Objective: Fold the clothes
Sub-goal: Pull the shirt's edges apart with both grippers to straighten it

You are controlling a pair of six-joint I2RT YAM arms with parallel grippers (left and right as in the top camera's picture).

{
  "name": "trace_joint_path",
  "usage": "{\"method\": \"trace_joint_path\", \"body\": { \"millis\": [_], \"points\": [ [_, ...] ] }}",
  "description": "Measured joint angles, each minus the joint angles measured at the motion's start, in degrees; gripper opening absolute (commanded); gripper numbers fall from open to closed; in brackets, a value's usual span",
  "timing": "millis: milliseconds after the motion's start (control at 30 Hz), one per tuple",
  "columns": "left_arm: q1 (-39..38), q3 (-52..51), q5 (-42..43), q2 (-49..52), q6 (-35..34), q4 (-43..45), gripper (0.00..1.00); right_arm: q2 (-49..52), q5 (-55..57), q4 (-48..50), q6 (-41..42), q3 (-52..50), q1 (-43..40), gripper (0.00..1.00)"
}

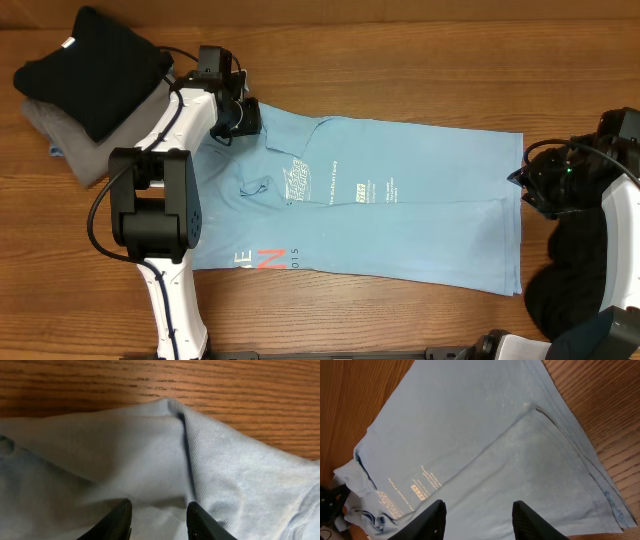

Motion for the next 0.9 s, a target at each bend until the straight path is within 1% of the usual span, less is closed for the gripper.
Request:
{"method": "trace_joint_path", "body": {
  "millis": [267, 400, 600, 733, 833, 900],
  "points": [
    [-0.2, 0.0, -0.2, 0.3, -1.2, 1.4, 0.31, 0.0, 0.0, -0.1, 0.0, 0.0, 0.0, 0.46],
    [-0.2, 0.3, -0.4, 0.6, -1.9, 1.7, 0.23, 0.0, 0.0, -0.1, 0.0, 0.0, 0.0, 0.46],
    [-0.2, 0.3, -1.1, 0.7, -2.3, 1.8, 0.17, 0.0, 0.0, -0.2, 0.0, 0.0, 0.0, 0.46],
    [-0.2, 0.3, -1.6, 0.7, -2.6, 1.9, 0.11, 0.0, 0.0, -0.2, 0.0, 0.0, 0.0, 0.46],
    [-0.2, 0.3, -1.7, 0.7, -3.4, 2.1, 0.04, 0.0, 0.0, -0.3, 0.0, 0.0, 0.0, 0.46],
    [-0.3, 0.3, -1.7, 0.8, -3.8, 2.3, 0.04, 0.0, 0.0, -0.3, 0.0, 0.0, 0.0, 0.46]
  ]
}}
